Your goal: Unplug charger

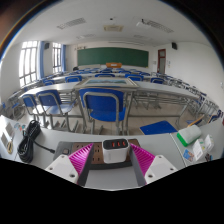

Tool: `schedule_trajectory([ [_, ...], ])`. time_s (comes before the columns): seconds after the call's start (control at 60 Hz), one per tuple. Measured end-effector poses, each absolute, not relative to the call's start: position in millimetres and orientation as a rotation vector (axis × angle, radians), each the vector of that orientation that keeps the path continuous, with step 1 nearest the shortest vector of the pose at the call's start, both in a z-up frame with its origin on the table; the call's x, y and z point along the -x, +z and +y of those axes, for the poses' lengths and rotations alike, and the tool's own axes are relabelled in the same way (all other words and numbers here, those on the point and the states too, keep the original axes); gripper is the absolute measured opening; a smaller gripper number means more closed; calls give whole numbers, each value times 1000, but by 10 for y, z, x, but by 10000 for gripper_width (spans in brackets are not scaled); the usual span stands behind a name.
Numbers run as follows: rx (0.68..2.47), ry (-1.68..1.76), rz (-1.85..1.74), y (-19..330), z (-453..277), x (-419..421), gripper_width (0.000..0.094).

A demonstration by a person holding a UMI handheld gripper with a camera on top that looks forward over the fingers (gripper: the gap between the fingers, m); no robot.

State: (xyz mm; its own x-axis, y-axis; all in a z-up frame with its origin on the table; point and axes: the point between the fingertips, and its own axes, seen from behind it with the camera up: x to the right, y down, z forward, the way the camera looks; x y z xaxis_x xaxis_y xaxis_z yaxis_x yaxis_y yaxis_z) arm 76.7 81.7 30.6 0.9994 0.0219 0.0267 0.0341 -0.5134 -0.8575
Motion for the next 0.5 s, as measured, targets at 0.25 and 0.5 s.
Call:
schedule_trajectory([
  [0.25, 2110, -33, -48, 207, 957, -811, 245],
  [0.5, 1819, 11, -46, 1842, 1003, -803, 213],
])
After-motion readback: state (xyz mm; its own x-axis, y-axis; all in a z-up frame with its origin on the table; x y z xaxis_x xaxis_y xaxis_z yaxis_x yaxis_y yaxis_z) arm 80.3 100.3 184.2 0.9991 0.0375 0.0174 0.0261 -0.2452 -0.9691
